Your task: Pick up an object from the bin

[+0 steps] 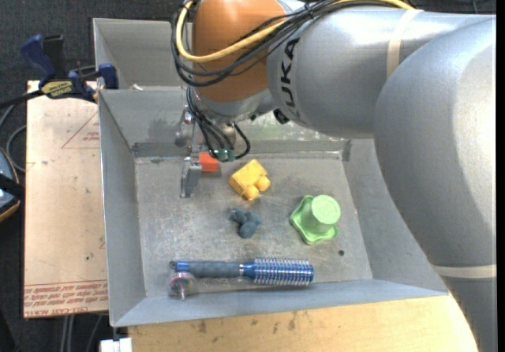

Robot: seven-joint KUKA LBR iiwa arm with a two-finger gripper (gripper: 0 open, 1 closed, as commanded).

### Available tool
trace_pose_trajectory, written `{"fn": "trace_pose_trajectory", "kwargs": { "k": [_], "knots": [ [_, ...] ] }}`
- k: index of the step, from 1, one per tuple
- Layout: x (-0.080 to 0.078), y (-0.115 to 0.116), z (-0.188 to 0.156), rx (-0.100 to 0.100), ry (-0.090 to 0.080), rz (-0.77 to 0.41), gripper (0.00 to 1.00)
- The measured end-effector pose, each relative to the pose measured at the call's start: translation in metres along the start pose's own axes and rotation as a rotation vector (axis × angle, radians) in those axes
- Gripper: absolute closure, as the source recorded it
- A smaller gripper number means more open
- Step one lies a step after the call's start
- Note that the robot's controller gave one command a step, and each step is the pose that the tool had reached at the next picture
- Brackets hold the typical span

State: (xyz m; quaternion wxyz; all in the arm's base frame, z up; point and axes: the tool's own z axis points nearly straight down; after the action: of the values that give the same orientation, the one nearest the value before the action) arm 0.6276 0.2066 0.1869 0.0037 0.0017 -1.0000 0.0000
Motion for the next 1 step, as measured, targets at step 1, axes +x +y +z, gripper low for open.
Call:
{"fn": "trace_pose_trajectory", "kwargs": {
  "k": [1],
  "knots": [
    [-0.0183, -0.0687, 0.0273, 0.002, -0.006, 0.090, 0.00]
  ]
}}
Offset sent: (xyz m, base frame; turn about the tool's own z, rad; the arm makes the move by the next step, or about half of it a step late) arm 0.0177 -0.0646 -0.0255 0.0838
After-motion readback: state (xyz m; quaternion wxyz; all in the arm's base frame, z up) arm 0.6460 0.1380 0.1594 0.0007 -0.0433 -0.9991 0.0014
